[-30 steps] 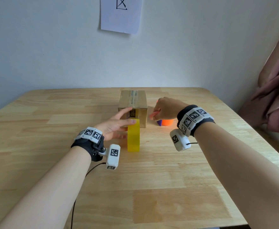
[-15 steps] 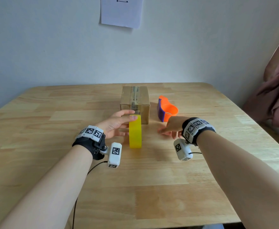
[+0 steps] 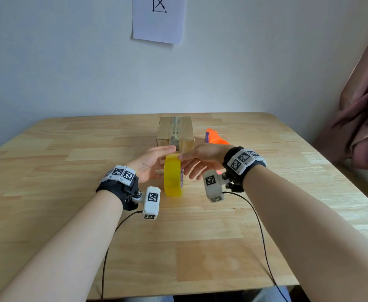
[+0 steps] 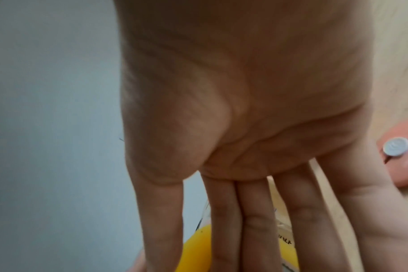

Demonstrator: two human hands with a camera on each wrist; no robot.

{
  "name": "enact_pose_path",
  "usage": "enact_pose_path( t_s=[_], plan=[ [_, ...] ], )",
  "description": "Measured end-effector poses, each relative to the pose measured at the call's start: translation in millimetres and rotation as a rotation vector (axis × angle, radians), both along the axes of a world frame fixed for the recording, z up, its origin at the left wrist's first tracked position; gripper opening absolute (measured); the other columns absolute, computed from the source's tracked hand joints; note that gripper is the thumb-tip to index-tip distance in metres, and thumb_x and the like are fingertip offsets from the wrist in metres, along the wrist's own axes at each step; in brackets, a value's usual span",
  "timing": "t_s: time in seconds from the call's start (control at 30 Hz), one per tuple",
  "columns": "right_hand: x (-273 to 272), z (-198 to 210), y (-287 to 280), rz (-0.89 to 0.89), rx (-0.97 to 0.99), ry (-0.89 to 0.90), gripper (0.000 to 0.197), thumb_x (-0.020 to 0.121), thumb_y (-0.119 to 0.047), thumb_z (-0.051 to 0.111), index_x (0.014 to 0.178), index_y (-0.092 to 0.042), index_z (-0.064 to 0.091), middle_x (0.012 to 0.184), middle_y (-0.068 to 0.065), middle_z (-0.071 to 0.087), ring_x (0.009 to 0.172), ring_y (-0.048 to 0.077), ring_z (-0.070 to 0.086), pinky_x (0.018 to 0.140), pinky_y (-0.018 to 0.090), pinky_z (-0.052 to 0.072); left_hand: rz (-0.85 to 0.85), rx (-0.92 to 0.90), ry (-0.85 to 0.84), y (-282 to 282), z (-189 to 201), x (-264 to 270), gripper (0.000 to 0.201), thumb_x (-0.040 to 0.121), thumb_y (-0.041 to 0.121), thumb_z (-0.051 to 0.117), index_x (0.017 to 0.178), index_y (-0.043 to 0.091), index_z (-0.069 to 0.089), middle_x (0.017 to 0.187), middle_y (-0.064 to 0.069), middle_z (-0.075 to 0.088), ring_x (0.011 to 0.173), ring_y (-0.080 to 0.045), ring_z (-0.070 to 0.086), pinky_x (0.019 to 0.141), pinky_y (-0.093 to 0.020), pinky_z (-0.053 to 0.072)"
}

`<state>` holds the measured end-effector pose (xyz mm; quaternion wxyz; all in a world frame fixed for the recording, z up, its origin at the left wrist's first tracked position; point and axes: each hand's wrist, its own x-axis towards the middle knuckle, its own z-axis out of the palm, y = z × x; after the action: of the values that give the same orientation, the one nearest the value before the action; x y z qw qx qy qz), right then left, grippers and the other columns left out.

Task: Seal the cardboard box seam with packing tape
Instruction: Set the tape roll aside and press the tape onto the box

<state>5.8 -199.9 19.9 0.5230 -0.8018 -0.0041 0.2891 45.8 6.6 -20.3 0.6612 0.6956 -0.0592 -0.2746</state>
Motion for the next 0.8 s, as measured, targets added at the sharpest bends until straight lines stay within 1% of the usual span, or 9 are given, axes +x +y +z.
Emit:
enact_pose_path(
  t_s=[0.13, 0.2, 0.23, 0.33, 0.4, 0.47, 0.53, 0.67, 0.8],
  plan=[
    [-9.4, -0.4, -2.0, -0.001, 0.001, 0.032, 0.028, 0.1, -0.027, 0.059, 0.099, -0.001, 0.07, 0.089, 0.012, 0.075, 0.077, 0.023, 0.074, 0.068, 0.033, 0.059, 0.034, 0.026, 0.015, -9.4, 6.4, -5.7, 0.048, 0.096, 0.051, 0.067, 0.131, 0.018, 0.069, 0.123, -0.007, 0.075, 0.098, -0.025, 0.068, 0.077, -0.037, 0.056],
    [-15.6, 3.3, -5.9, -0.056, 0.037, 0.012, 0.025, 0.098, -0.026, 0.057, 0.091, -0.005, 0.068, 0.08, 0.009, 0.074, 0.067, 0.019, 0.073, 0.066, 0.03, 0.058, 0.085, 0.01, 0.048, -14.6, 7.1, -5.3, 0.041, 0.096, 0.051, 0.066, 0.122, 0.02, 0.071, 0.122, -0.007, 0.074, 0.095, -0.027, 0.069, 0.075, -0.038, 0.058],
    [-18.4, 6.1, -9.6, -0.105, 0.054, -0.011, 0.022, 0.096, -0.027, 0.058, 0.088, -0.007, 0.065, 0.078, 0.007, 0.072, 0.062, 0.018, 0.07, 0.063, 0.028, 0.056, 0.105, -0.001, 0.071, -17.0, 6.6, -4.5, 0.037, 0.096, 0.052, 0.066, 0.115, 0.02, 0.071, 0.12, -0.008, 0.074, 0.096, -0.028, 0.069, 0.08, -0.041, 0.058],
    [-21.9, 16.1, -30.6, -0.249, 0.084, -0.07, 0.027, 0.094, -0.033, 0.057, 0.104, -0.008, 0.06, 0.094, 0.012, 0.065, 0.076, 0.023, 0.063, 0.071, 0.031, 0.051, 0.154, 0.013, 0.109, -24.0, 5.2, -2.1, 0.035, 0.095, 0.054, 0.066, 0.106, 0.021, 0.072, 0.115, -0.005, 0.077, 0.103, -0.027, 0.071, 0.1, -0.046, 0.053],
    [-22.2, 25.4, -47.5, -0.366, 0.074, -0.119, 0.046, 0.088, -0.04, 0.061, 0.12, -0.006, 0.059, 0.109, 0.017, 0.067, 0.087, 0.029, 0.065, 0.08, 0.037, 0.054, 0.207, 0.035, 0.108, -29.7, 3.3, -1.8, 0.036, 0.095, 0.053, 0.067, 0.107, 0.02, 0.073, 0.114, -0.002, 0.078, 0.104, -0.026, 0.072, 0.104, -0.046, 0.052],
    [-23.3, 36.0, -64.6, -0.482, -0.04, -0.22, 0.048, 0.09, -0.041, 0.063, 0.122, -0.007, 0.057, 0.113, 0.015, 0.066, 0.09, 0.029, 0.065, 0.085, 0.04, 0.055, 0.266, 0.052, 0.1, -34.6, -0.2, -2.2, 0.032, 0.097, 0.05, 0.066, 0.106, 0.02, 0.072, 0.112, 0.001, 0.077, 0.101, -0.025, 0.072, 0.102, -0.045, 0.052],
    [-22.7, 41.1, -83.7, -0.585, -0.282, -0.324, 0.048, 0.093, -0.046, 0.062, 0.122, -0.008, 0.057, 0.11, 0.011, 0.063, 0.096, 0.03, 0.064, 0.091, 0.042, 0.055, 0.323, 0.054, 0.089, -40.6, -3.6, -2.5, 0.027, 0.098, 0.045, 0.067, 0.106, 0.02, 0.072, 0.114, 0.002, 0.077, 0.097, -0.023, 0.071, 0.097, -0.043, 0.054],
    [-21.8, 30.9, -109.6, -0.631, -0.618, -0.371, 0.045, 0.092, -0.048, 0.064, 0.113, -0.009, 0.058, 0.095, 0.009, 0.06, 0.085, 0.029, 0.059, 0.071, 0.032, 0.046, 0.421, 0.04, 0.066, -49.7, -10.5, -1.3, 0.014, 0.101, 0.033, 0.066, 0.101, 0.02, 0.071, 0.112, 0.003, 0.077, 0.093, -0.021, 0.072, 0.08, -0.037, 0.055],
    [-15.4, 1.1, -120.6, -0.563, -0.92, -0.306, 0.044, 0.096, -0.045, 0.059, 0.115, -0.006, 0.067, 0.096, 0.01, 0.06, 0.087, 0.03, 0.056, 0.074, 0.032, 0.043, 0.463, 0.041, 0.061, -52.2, -21.1, 4.2, 0.013, 0.1, 0.032, 0.067, 0.102, 0.02, 0.072, 0.109, 0.004, 0.077, 0.088, -0.018, 0.073, 0.072, -0.034, 0.055]
  ],
)
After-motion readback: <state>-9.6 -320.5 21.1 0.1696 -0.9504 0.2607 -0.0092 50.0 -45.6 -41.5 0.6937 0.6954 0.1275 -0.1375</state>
